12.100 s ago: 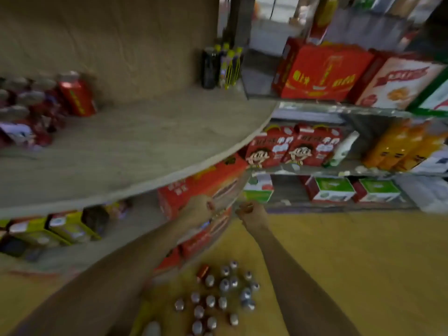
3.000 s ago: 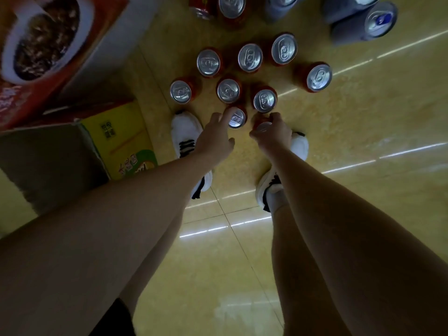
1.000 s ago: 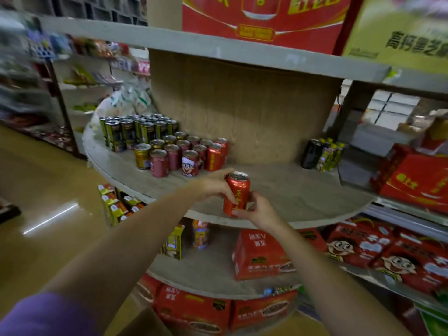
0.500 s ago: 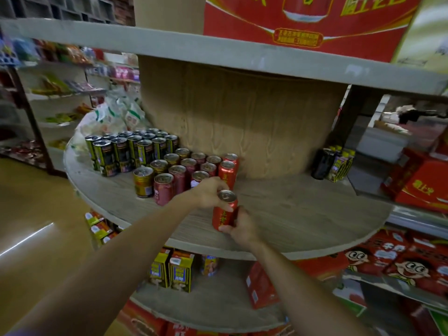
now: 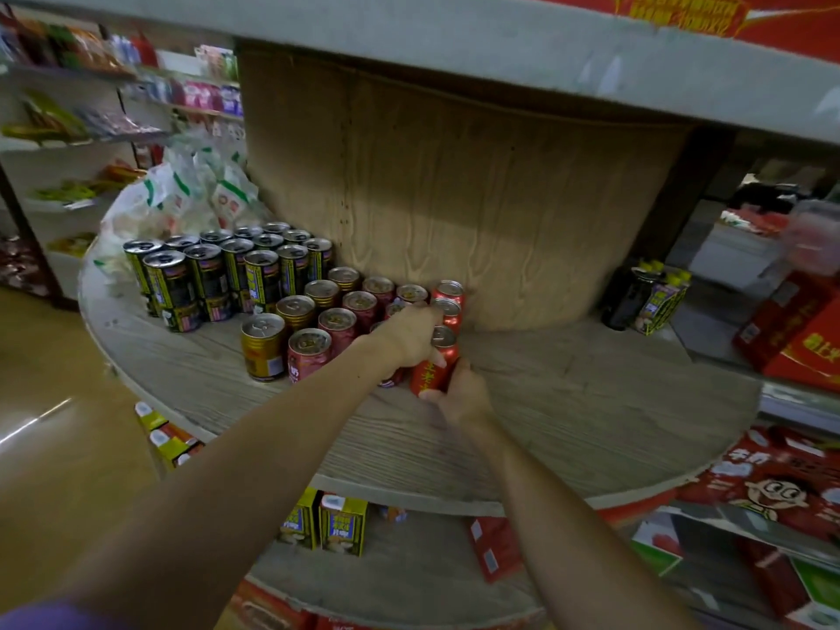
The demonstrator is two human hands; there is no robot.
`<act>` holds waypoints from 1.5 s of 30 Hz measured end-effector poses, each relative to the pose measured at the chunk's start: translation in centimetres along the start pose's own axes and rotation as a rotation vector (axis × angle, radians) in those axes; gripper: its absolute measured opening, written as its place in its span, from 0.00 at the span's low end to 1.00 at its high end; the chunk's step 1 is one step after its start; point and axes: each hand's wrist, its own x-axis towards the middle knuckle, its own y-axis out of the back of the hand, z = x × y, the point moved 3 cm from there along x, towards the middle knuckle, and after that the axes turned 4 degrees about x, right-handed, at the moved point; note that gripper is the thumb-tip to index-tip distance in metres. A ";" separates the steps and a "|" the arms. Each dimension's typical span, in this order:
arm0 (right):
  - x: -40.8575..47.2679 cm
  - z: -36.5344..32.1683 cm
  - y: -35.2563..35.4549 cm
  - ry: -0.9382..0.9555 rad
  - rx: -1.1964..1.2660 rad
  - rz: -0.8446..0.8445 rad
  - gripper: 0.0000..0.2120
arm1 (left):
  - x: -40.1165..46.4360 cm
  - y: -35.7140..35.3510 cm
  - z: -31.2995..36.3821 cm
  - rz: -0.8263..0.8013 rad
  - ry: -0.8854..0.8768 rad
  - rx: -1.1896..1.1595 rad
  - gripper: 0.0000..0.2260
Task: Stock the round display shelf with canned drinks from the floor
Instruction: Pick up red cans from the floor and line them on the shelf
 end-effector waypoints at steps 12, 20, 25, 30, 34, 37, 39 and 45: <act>2.6 0.0 0.4 -0.005 -0.107 -0.071 0.34 | 1.4 0.1 0.7 0.000 0.059 0.037 0.34; 0.6 -0.8 2.3 -0.016 -0.115 -0.060 0.25 | -1.3 0.0 2.1 0.067 0.090 0.028 0.29; -0.6 2.1 6.3 -0.013 -0.116 0.070 0.10 | -3.3 -0.2 4.2 0.277 0.064 0.032 0.21; -3.3 6.8 11.2 -0.027 -0.077 0.176 0.07 | -3.2 -5.0 9.8 0.012 -0.131 -0.086 0.11; -7.4 12.7 16.1 -0.091 -0.113 0.265 0.07 | -3.1 -9.7 17.1 -0.284 -0.244 -0.222 0.09; -11.2 18.6 19.7 -0.228 -0.144 0.335 0.04 | -3.7 -14.0 22.7 -0.483 -0.299 -0.338 0.07; -13.8 22.6 21.4 -0.335 -0.174 0.334 0.05 | -4.7 -17.3 26.2 -0.581 -0.383 -0.295 0.06; -20.0 33.9 19.1 -0.565 -0.055 0.159 0.10 | -8.9 -28.9 29.6 -0.815 -0.430 -0.067 0.09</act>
